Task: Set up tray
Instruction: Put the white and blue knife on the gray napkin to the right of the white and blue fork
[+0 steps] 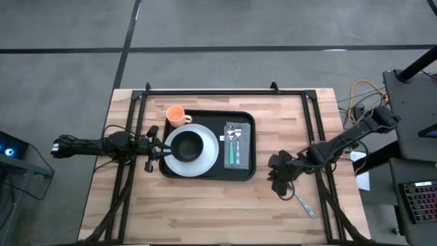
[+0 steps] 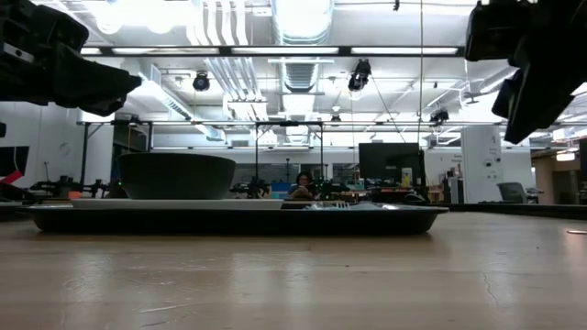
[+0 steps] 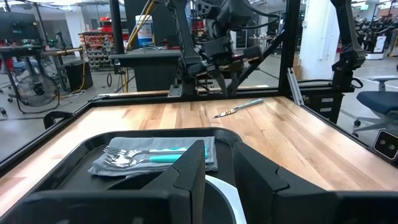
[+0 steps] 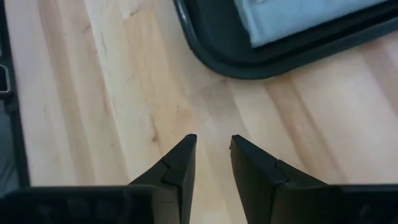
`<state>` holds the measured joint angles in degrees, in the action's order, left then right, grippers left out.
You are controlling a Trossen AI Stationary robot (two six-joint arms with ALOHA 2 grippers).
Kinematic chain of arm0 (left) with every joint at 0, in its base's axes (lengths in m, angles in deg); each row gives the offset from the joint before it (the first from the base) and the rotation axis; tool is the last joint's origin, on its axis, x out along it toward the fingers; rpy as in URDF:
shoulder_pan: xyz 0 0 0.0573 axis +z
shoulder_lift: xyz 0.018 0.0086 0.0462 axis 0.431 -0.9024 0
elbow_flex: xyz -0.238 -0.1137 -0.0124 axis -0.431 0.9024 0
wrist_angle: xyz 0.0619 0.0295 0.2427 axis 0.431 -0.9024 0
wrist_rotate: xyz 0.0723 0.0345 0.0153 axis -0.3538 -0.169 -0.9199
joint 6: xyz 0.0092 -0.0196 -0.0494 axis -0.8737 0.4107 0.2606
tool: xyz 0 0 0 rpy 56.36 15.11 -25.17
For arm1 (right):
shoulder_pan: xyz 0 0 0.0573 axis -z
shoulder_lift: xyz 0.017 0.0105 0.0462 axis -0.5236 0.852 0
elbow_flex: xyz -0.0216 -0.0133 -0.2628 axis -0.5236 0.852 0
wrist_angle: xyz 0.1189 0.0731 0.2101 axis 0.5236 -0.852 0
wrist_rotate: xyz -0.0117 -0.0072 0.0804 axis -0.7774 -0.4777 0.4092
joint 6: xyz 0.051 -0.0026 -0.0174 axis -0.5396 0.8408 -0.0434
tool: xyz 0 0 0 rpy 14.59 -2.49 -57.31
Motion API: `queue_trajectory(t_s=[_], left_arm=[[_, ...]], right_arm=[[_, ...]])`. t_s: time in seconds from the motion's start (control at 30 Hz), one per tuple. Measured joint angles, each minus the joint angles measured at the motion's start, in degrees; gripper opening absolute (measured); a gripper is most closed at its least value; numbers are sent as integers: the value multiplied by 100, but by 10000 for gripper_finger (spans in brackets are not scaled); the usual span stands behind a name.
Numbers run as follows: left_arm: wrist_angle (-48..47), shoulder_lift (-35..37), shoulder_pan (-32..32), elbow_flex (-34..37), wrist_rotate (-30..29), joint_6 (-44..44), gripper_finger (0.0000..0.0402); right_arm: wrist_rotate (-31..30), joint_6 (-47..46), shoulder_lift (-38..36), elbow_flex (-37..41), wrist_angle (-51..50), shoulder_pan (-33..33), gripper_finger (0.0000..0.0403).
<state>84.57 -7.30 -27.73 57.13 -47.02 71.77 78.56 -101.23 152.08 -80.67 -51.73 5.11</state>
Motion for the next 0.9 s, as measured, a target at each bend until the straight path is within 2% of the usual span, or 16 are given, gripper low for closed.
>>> queue_trajectory(t_s=[0.33,0.6,0.9], left_arm=[[0,0,-1,0,0,0,64],[1,0,1,0,0,-1,64],[0,2,1,0,0,1,64]], right_arm=[[5,-844,0,-10,-164,-379,90],[611,-1844,0,-4,-921,-699,91],[666,-3309,101,-4,-1085,-1623,86]])
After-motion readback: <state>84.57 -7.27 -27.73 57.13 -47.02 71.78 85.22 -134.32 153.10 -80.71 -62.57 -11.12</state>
